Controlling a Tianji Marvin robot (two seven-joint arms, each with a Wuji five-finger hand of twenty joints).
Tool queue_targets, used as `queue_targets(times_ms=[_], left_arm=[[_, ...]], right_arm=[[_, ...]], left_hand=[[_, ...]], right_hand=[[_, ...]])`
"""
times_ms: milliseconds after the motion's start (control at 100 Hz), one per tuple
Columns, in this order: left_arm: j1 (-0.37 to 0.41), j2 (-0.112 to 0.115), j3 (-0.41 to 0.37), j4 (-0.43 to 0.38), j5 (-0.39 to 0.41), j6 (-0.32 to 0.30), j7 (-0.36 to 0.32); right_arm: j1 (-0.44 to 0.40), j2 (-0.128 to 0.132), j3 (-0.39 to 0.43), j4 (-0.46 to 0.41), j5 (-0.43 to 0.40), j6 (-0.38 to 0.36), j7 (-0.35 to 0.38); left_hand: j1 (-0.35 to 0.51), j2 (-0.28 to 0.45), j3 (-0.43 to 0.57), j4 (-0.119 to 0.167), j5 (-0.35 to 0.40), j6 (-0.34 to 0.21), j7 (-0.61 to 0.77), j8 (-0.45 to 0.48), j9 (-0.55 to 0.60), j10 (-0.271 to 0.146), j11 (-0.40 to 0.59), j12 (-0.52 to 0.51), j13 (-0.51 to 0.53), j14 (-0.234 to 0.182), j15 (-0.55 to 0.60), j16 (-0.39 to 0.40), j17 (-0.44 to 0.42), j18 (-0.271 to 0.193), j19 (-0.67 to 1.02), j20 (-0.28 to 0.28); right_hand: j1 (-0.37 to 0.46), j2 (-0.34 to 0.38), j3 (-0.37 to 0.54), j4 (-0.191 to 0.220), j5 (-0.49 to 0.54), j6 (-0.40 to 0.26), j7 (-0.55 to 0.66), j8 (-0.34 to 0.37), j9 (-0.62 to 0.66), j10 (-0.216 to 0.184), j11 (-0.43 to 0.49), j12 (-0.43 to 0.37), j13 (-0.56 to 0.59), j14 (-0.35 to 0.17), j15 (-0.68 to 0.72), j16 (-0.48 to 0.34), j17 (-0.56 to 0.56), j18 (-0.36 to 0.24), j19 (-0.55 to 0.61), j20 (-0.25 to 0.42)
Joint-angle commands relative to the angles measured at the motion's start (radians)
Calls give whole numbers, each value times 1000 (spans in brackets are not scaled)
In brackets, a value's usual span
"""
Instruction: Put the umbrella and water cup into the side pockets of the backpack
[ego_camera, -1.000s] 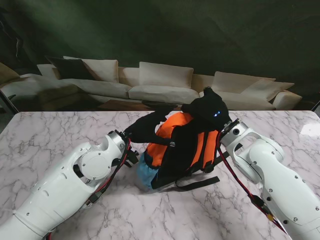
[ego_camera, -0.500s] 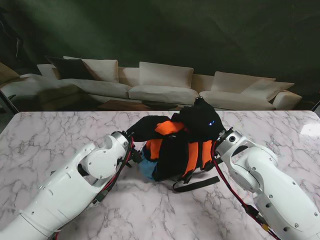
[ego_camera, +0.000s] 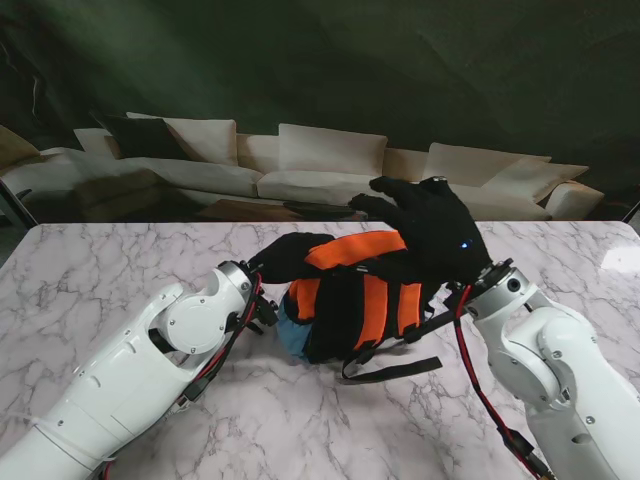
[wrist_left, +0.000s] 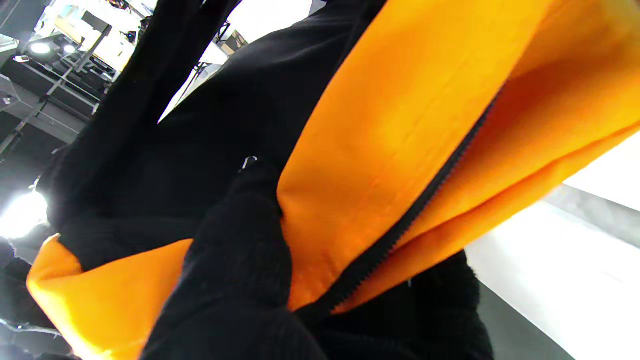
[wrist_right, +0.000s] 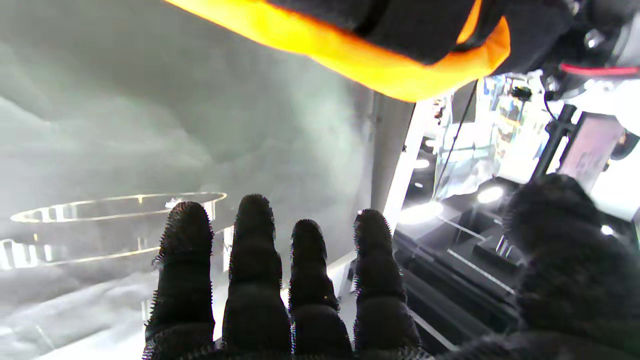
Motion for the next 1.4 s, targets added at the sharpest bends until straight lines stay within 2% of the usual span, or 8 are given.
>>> queue_targets(times_ms=[0,350,690,840,890,980,1290,1390], left_arm=[[-1,5,-2,4,-1,-2,-17],[0,8,-5,2,-41,-12,-45],[2,9,3,-1,-53,-24,-51],[1,10,8,0,-60,-30,-61],[1,10,8,0,-63,-31,-62],[0,16,5,-4,-70,-32,-84],[14,30,-19,-26,-53,-61,-113],[15,39,-30,-25,-14,-70,-125]], right_arm=[[-9,8,37,-8,28,-26,49],[-9,40,158,67,129,-98,361],[115,34,29,228,195,-72,317],[152,33,-7,262,270,-98,342],[163,33,-18,273,303,-116,352],[169,32,-36,272,423,-117,406],[121,44,-37,170,581,-118,521],[103,43,-37,143,544,-105,511]], left_hand=[[97,70,97,3,4,-80,51,29,26,-35,10,23,4,-26,55,33,-2,-35,75,11],[97,73,96,1,0,-87,52,34,22,-39,1,33,-5,-25,51,39,-12,-33,68,17],[97,75,99,0,-3,-95,51,38,18,-43,-3,36,-11,-24,46,41,-19,-33,63,22],[97,77,100,-1,-3,-97,50,40,17,-46,-5,36,-14,-20,44,42,-21,-33,61,24],[97,77,100,-1,-3,-97,49,40,15,-46,-7,36,-16,-21,43,42,-24,-33,59,24],[97,79,107,-1,-12,-94,37,33,6,-46,-17,28,-30,-14,31,39,-34,-32,51,24],[15,86,-49,15,-94,-67,-183,-16,-159,-12,-29,-118,-176,30,-76,9,-177,6,-69,46],[-164,126,-88,9,-131,81,-485,-235,-305,54,-104,-236,-303,54,-161,-32,-281,25,-193,27]], right_hand=[[-55,-40,6,17,-49,51,-40,-15,-51,23,-40,-22,-41,33,-47,-48,-30,31,-44,-27],[-38,-193,50,9,-132,51,-138,-48,-124,34,-143,-75,-124,60,-111,-100,-70,30,-133,-65],[19,-251,67,8,-82,58,-29,38,-65,6,-63,-37,-14,18,-59,-81,14,16,-86,-41],[187,-185,-22,21,29,-110,198,184,185,-190,62,23,349,-133,166,89,249,-75,160,62],[182,-197,191,2,93,-210,297,217,367,-240,129,78,481,-163,268,163,334,-96,240,98],[304,-192,290,-159,249,-295,581,-15,681,-198,203,180,665,-169,461,245,461,-100,380,140],[382,-127,305,-148,428,-165,626,-146,947,-127,355,241,716,-169,981,345,643,-67,594,172],[388,-120,304,-147,433,-144,621,-149,960,-123,355,241,717,-172,1001,345,660,-64,606,170]])
